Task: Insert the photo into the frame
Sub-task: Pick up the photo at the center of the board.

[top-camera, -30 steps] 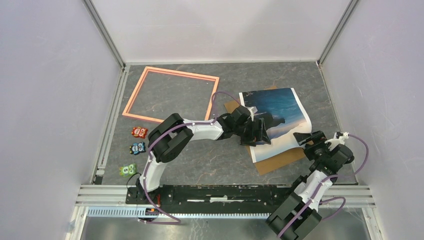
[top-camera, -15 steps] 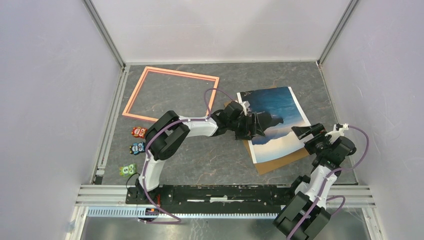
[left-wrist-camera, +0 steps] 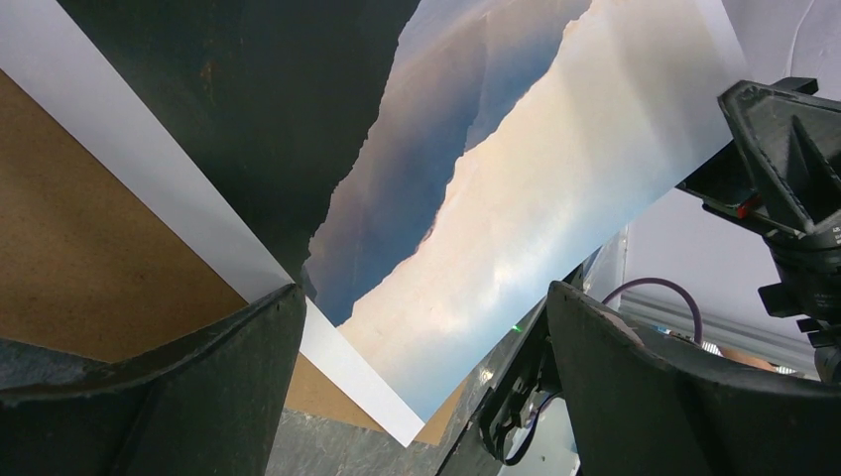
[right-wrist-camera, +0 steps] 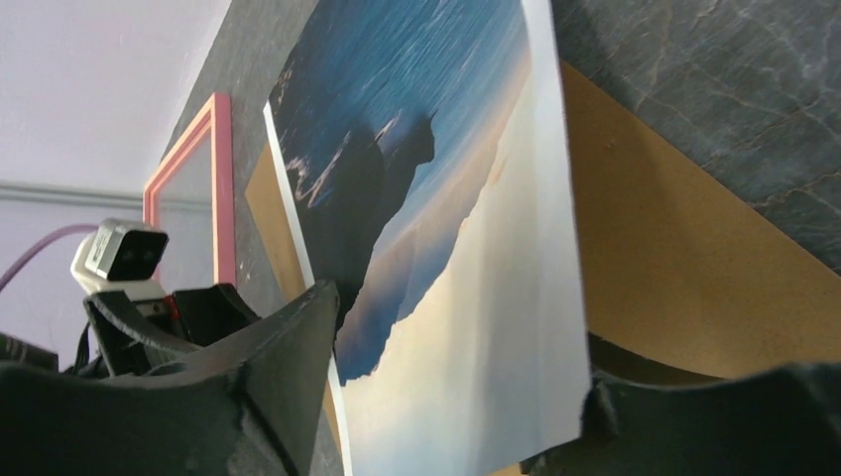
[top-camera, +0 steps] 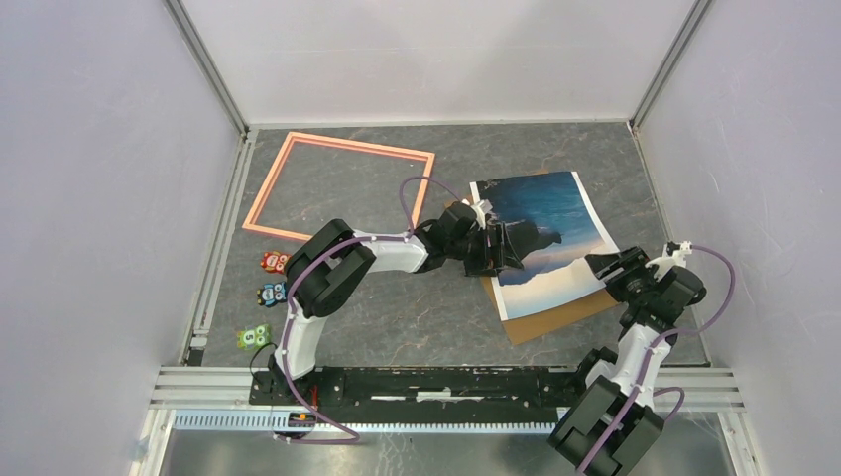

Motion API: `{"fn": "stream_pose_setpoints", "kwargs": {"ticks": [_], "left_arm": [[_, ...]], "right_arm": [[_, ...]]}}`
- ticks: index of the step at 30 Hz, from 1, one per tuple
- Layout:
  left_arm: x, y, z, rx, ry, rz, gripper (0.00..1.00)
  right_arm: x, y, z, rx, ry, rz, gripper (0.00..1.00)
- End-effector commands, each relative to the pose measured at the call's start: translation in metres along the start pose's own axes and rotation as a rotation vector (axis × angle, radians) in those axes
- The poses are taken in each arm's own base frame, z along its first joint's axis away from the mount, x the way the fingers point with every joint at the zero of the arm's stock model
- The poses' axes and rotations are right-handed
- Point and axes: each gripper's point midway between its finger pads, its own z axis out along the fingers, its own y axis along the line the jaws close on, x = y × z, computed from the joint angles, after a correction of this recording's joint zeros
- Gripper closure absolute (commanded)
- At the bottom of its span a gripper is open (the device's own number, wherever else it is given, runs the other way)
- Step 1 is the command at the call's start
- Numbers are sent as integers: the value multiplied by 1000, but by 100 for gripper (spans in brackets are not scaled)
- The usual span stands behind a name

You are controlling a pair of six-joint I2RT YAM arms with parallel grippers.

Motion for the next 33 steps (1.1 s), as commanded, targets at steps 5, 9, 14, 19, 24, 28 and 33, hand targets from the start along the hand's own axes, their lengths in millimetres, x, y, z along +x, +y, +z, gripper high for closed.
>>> {"fn": "stream_pose_setpoints", "kwargs": {"ticks": [5,9,14,19,24,28,33], "left_arm": [[3,37,-6,-106,-17,17,0],[4,27,-10,-74,-10,32,1],[-9,-30,-57,64,-24,92,1],[-37,-86,-137,48,-169,245,0],[-67,-110,-221,-25,-375,286,0],[-87,-134,-307,-98,-573,356,0],[-99,-171,-442,-184,-912,412,0]], "right_arm": [[-29,-14,6,106,-138,-133,56],[-24,-18,14,122,-152,-160,69],[-24,-18,22,139,-160,-240,95],[-56,4,23,135,-177,-367,100],[-106,76,20,11,-267,-544,100],[-129,172,22,-179,-317,-775,100],[-95,289,39,-380,-279,-1125,100]]}}
